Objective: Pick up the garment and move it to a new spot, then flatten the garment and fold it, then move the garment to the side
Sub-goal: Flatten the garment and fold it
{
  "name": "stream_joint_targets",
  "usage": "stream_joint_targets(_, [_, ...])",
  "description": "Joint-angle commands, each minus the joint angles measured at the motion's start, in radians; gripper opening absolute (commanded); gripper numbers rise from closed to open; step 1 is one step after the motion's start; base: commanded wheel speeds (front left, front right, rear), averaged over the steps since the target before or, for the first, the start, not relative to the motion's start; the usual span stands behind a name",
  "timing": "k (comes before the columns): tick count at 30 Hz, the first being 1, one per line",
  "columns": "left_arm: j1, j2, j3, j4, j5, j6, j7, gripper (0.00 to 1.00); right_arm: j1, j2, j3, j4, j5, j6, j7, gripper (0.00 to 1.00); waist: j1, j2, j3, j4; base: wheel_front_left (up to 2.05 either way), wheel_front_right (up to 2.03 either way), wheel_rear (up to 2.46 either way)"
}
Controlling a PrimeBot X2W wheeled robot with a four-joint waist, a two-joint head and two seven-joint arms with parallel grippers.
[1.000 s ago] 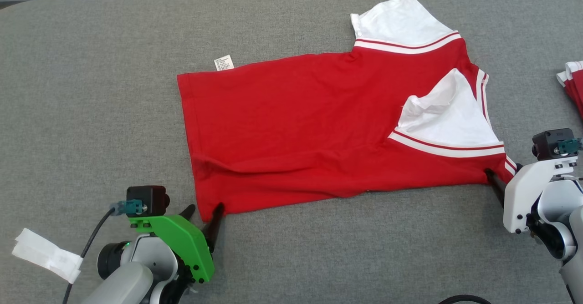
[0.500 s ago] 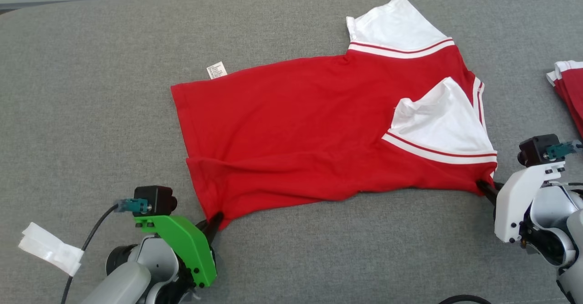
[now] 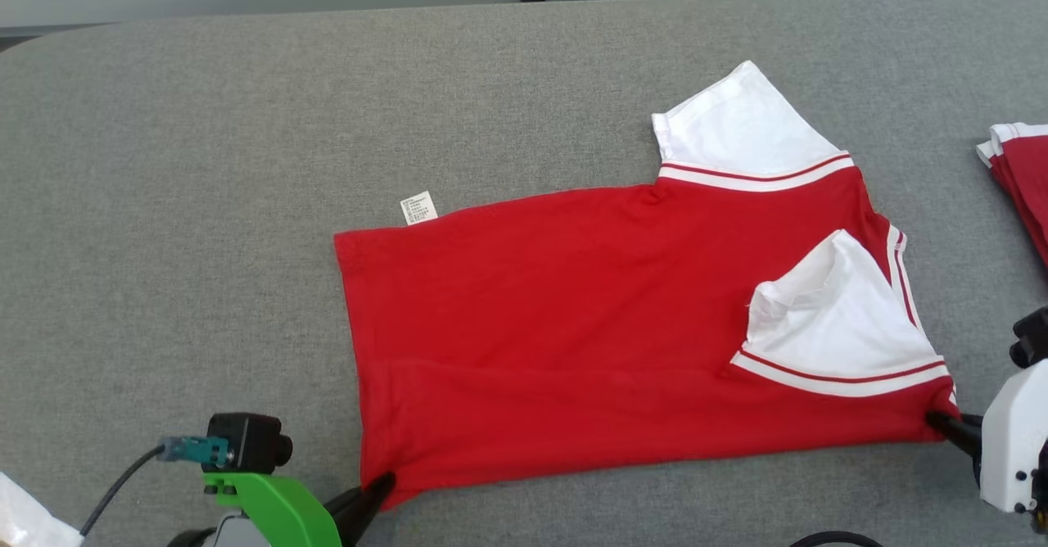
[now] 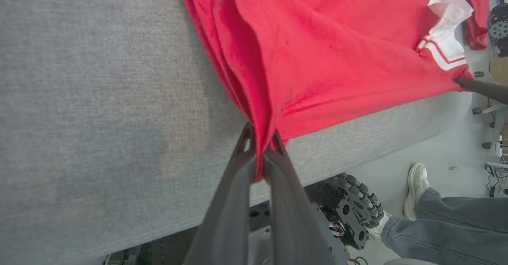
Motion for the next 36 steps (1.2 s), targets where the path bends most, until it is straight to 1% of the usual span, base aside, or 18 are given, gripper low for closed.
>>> stream_joint_targets(1, [0.038,-0.006,-0.001,-0.016,-0.012,0.014,-0.017,0.0,0.041,0.015,-0.016,-0.029,0.018,-0.002,0.01,0.0,0.0,0.0,0.016,0.0,0.0,0.0,0.0])
stream_joint_targets(3, [0.062,-0.021,-0.007,-0.015,-0.016,0.026,-0.034,0.0,0.061,0.024,-0.03,-0.053,0.012,-0.002,0.01,0.0,0.0,0.0,0.026,0.0,0.0,0.0,0.0])
stream_joint_targets(4, [0.066,-0.029,-0.007,-0.008,-0.011,0.03,-0.046,0.02,0.066,0.03,-0.042,-0.063,0.001,-0.002,-0.003,0.0,0.0,0.0,0.03,0.0,0.0,0.0,0.0])
stream_joint_targets(5, [0.067,-0.032,-0.01,-0.002,0.001,0.035,-0.053,0.45,0.072,0.037,-0.049,-0.07,-0.007,-0.002,-0.01,0.3,0.0,0.0,0.034,0.001,0.0,0.0,0.0])
stream_joint_targets(6, [0.064,-0.03,-0.018,0.004,0.016,0.035,-0.055,1.0,0.076,0.041,-0.055,-0.077,-0.012,-0.002,-0.009,1.0,0.0,0.0,0.037,0.002,0.0,0.0,0.0])
stream_joint_targets(8, [0.051,-0.019,-0.025,0.001,0.036,0.029,-0.052,1.0,0.08,0.034,-0.066,-0.109,0.002,-0.002,0.008,1.0,0.0,0.0,0.042,0.004,0.0,0.0,0.0])
stream_joint_targets(10, [0.035,0.004,-0.014,-0.015,0.058,0.039,-0.056,1.0,0.07,0.012,-0.098,-0.151,0.004,-0.002,0.02,1.0,0.0,0.0,0.048,0.006,0.0,0.0,0.0])
stream_joint_targets(11, [0.035,0.004,-0.014,-0.015,0.058,0.039,-0.056,1.0,0.07,0.012,-0.098,-0.151,0.004,-0.002,0.02,1.0,0.0,0.0,0.048,0.006,0.0,0.0,0.0])
stream_joint_targets(13, [0.017,0.028,0.01,-0.042,0.064,0.053,-0.064,1.0,0.039,0.006,-0.131,-0.206,0.013,-0.001,0.031,1.0,0.0,0.0,0.061,0.008,0.0,0.0,0.0])
stream_joint_targets(14, [0.002,0.036,0.028,-0.055,0.07,0.057,-0.071,1.0,0.013,-0.001,-0.156,-0.225,0.001,-0.001,0.029,1.0,0.0,0.0,0.07,0.01,0.0,0.0,0.0])
stream_joint_targets(15, [-0.044,0.041,0.054,-0.068,0.076,0.062,-0.07,1.0,-0.055,-0.012,-0.178,-0.255,-0.038,-0.001,0.021,1.0,0.0,0.0,0.098,0.018,0.0,0.0,0.0])
stream_joint_targets(17, [-0.11,0.023,0.064,-0.044,0.082,0.06,-0.051,1.0,-0.151,0.011,-0.179,-0.244,-0.089,-0.001,0.009,1.0,0.0,0.0,0.128,0.03,0.0,0.0,0.0])
stream_joint_targets(18, [-0.15,0.004,0.061,-0.024,0.087,0.053,-0.039,1.0,-0.202,0.032,-0.177,-0.221,-0.109,-0.001,0.008,1.0,0.0,0.0,0.143,0.039,0.0,0.0,0.0])
stream_joint_targets(21, [-0.281,-0.053,0.039,0.063,0.118,0.037,-0.004,1.0,-0.365,0.068,-0.144,-0.131,-0.169,-0.001,0.014,1.0,0.0,0.0,0.195,0.067,0.0,0.0,0.0])
stream_joint_targets(22, [-0.358,-0.101,0.013,0.131,0.128,0.016,0.021,1.0,-0.461,0.08,-0.115,-0.059,-0.226,-0.001,-0.007,1.0,0.0,0.0,0.224,0.091,0.0,0.0,0.0])
stream_joint_targets(26, [-0.469,-0.179,-0.02,0.265,0.157,-0.03,0.029,1.0,-0.599,0.117,-0.061,0.105,-0.304,-0.001,-0.075,1.0,0.0,0.0,0.246,0.137,0.0,0.0,0.0])
stream_joint_targets(31, [-0.541,-0.236,-0.058,0.395,0.185,-0.067,0.035,1.0,-0.705,0.132,0.007,0.27,-0.344,-0.001,-0.143,1.0,0.0,0.0,0.258,0.175,0.0,0.0,0.0])
stream_joint_targets(36, [-0.585,-0.276,-0.08,0.476,0.195,-0.103,0.033,1.0,-0.774,0.135,0.031,0.4,-0.365,-0.001,-0.203,1.0,0.0,0.0,0.262,0.199,0.0,0.0,0.0])
